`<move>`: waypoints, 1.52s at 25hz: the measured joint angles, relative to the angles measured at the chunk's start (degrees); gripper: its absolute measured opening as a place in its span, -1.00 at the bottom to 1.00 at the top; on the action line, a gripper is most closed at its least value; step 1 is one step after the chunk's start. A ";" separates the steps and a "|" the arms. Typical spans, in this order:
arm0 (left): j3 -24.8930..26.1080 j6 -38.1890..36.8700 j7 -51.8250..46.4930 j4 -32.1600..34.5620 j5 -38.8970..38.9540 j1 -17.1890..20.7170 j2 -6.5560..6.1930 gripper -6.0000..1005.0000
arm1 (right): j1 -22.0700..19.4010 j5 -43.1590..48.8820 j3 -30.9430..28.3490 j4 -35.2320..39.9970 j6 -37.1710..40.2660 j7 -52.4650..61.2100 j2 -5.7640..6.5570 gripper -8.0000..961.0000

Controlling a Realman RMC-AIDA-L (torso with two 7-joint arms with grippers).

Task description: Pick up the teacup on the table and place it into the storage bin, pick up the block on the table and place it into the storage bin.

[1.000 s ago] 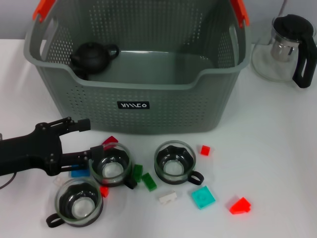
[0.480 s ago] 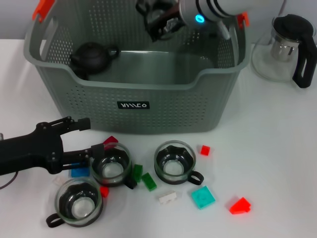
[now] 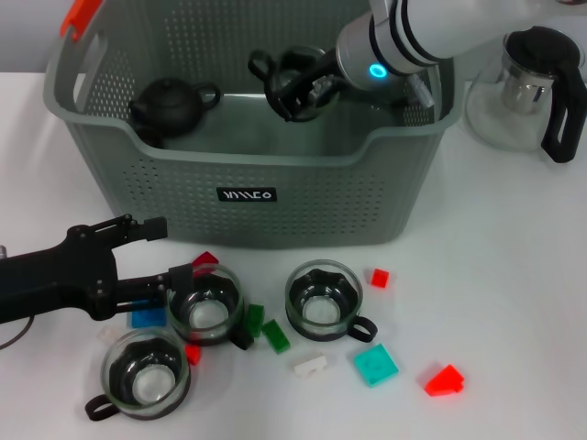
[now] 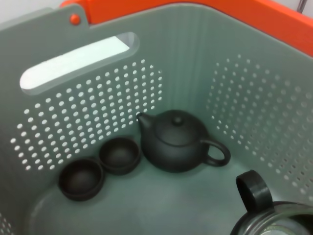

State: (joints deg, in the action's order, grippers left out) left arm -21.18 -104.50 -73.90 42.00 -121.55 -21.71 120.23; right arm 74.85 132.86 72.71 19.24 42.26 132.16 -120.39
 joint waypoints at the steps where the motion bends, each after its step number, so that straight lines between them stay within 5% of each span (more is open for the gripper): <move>1: 0.01 0.01 0.04 0.00 0.00 0.00 0.00 0.71 | -0.04 0.01 0.02 -0.27 -0.22 0.00 -0.02 -0.87; 16: -0.01 0.89 0.12 0.01 0.00 0.01 0.00 0.71 | -0.61 0.11 1.30 -1.31 -1.23 -0.30 0.01 -0.87; 21: -0.03 1.94 0.10 -0.36 0.00 0.01 0.07 0.71 | -0.85 0.11 1.80 -1.34 -1.56 -0.40 -0.01 -0.75; 24: 0.00 2.17 0.15 -0.59 0.00 0.02 0.09 0.71 | -1.88 0.08 1.62 0.14 -1.94 -0.23 0.02 -0.49; 27: 0.01 2.20 0.16 -0.57 0.00 0.09 0.09 0.71 | -4.83 -0.22 0.89 6.23 -1.58 0.12 0.12 -0.23; 31: 0.02 2.01 0.07 -0.42 0.00 0.09 0.10 0.71 | -12.71 -3.70 -2.77 24.47 5.17 -0.16 0.20 0.03; 35: 0.72 1.61 0.01 -0.35 0.07 0.06 0.08 0.71 | -21.86 -16.43 -8.17 41.90 16.05 -5.46 0.71 0.29; 38: 0.86 1.52 0.00 -0.41 0.18 0.03 0.06 0.71 | -28.64 -31.88 -13.62 47.79 27.53 -16.93 1.03 0.40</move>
State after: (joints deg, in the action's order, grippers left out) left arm -20.33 -102.97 -73.91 41.59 -121.38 -21.69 120.29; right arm 46.21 100.98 59.09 67.04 69.79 115.23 -119.36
